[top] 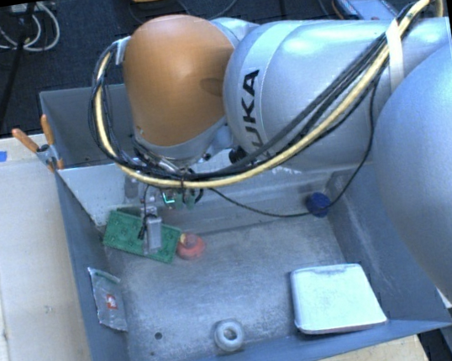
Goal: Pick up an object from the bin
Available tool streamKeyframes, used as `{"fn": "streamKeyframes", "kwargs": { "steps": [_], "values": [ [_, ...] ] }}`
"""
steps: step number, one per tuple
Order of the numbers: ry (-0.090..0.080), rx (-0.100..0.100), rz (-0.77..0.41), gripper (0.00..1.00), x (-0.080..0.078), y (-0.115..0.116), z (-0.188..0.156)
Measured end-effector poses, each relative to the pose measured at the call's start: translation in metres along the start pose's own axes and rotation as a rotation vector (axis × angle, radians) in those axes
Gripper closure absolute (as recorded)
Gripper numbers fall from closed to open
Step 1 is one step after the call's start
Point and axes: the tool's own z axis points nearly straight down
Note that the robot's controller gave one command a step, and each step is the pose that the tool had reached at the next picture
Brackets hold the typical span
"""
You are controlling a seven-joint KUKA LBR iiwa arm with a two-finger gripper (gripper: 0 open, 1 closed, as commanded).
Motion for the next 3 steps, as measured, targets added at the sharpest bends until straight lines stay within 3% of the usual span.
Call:
{"fn": "streamKeyframes", "kwargs": {
  "steps": [1, 2, 3],
  "values": [
    [-0.003, 0.000, 0.087, 0.00, -0.007, -0.009, 0.174],
    [-0.011, -0.004, 0.271, 0.00, -0.005, 0.009, 0.138],
    [-0.008, -0.003, 0.414, 0.00, -0.008, -0.001, 0.140]
  ]
}}
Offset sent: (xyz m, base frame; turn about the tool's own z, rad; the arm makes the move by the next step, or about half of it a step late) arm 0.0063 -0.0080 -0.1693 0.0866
